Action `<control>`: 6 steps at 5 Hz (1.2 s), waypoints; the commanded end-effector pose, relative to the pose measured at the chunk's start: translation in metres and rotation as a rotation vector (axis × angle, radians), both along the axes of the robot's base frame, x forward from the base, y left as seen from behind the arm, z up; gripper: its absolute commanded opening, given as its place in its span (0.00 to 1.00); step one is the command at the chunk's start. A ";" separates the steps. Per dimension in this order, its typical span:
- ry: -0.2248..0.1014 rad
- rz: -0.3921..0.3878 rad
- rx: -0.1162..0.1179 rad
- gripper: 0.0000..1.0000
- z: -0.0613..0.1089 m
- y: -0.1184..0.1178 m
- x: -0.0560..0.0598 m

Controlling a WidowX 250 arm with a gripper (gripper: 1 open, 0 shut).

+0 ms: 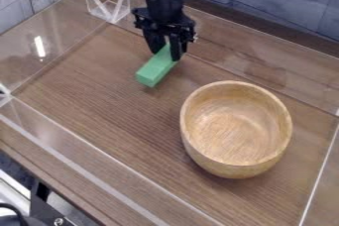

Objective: Move green stick from inside the wooden bowl to the table next to it

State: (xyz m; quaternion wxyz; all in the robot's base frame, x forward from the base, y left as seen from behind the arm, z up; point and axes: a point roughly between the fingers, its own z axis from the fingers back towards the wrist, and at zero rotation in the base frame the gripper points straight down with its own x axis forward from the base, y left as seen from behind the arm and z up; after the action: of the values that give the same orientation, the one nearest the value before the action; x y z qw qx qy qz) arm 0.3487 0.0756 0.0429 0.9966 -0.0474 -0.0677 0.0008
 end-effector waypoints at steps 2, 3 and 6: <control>-0.050 0.007 0.021 0.00 0.007 0.014 0.022; -0.049 0.004 0.021 0.00 0.000 0.025 0.028; -0.077 0.005 -0.012 1.00 0.041 0.051 0.027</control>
State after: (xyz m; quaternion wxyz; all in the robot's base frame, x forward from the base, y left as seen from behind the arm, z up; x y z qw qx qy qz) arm 0.3667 0.1200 0.0463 0.9956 -0.0739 -0.0566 0.0074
